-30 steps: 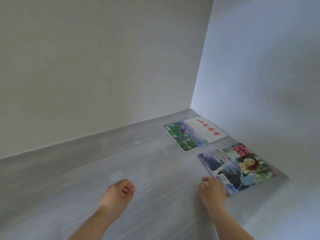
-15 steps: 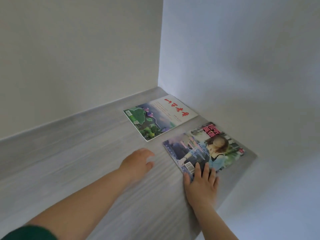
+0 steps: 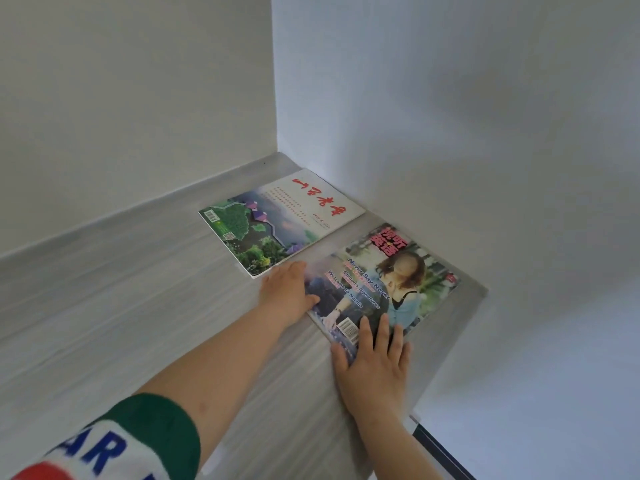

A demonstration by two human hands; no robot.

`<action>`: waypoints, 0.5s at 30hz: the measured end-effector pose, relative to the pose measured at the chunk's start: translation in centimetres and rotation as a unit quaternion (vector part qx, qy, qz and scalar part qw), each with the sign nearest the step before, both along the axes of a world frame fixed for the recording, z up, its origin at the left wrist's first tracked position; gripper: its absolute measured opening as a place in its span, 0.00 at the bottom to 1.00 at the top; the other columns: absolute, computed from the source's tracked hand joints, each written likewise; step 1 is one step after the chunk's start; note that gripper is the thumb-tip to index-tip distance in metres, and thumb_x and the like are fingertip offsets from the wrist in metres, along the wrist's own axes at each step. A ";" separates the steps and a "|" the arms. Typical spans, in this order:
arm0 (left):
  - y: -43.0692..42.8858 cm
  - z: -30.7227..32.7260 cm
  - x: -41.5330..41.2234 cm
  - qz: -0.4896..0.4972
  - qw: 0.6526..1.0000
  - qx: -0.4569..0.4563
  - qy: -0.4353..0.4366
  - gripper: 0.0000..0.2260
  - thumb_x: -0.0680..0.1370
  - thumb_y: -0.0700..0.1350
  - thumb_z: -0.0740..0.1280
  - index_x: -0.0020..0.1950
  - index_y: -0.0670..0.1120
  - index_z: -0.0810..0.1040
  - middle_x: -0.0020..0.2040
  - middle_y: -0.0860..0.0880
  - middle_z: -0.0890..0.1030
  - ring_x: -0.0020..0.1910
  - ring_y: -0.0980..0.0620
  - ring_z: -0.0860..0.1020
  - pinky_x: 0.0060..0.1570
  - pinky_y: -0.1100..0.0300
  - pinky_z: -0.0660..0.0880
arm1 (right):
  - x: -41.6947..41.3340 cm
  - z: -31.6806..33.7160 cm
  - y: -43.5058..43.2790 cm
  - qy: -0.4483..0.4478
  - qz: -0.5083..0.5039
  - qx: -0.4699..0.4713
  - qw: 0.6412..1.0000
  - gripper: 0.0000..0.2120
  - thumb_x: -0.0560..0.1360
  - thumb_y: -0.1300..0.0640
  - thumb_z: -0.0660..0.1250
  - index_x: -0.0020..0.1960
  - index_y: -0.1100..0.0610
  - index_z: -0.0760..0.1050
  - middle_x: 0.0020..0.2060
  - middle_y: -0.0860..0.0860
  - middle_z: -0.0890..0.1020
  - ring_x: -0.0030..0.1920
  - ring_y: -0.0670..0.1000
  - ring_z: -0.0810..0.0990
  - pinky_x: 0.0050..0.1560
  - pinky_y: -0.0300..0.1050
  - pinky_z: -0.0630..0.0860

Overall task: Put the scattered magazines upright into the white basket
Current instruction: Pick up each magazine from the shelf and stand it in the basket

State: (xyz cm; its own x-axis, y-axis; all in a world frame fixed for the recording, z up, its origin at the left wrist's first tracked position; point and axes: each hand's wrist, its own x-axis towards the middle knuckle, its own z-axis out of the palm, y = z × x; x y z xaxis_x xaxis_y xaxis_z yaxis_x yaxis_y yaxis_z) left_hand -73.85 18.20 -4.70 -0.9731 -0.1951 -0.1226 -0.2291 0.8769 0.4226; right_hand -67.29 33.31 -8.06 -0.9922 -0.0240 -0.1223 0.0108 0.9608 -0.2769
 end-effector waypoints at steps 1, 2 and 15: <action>-0.4 0.3 -0.1 0.007 1.000 0.002 -0.025 0.30 0.69 0.50 0.70 0.66 0.43 0.63 0.67 0.43 0.69 0.65 0.42 0.67 0.63 0.51 0.65 | 0.0 0.1 0.0 -0.002 0.002 -0.001 1.000 0.32 0.74 0.37 0.44 0.73 0.50 0.44 0.75 0.53 0.43 0.74 0.55 0.37 0.72 0.52 0.34; -0.9 0.7 -0.2 0.006 0.998 -0.004 -0.061 0.31 0.69 0.51 0.71 0.66 0.41 0.63 0.68 0.42 0.69 0.65 0.42 0.67 0.62 0.51 0.66 | 0.1 0.1 0.0 -0.004 0.006 -0.004 1.000 0.32 0.74 0.36 0.44 0.73 0.49 0.44 0.75 0.52 0.43 0.74 0.55 0.37 0.71 0.53 0.33; -1.8 4.9 10.0 0.067 0.961 0.263 0.049 0.11 0.76 0.38 0.61 0.57 0.41 0.66 0.43 0.47 0.70 0.42 0.47 0.70 0.43 0.53 0.71 | 2.3 2.5 -0.9 0.069 -0.039 -0.240 0.968 0.27 0.75 0.50 0.60 0.71 0.55 0.57 0.74 0.55 0.55 0.73 0.55 0.53 0.72 0.49 0.53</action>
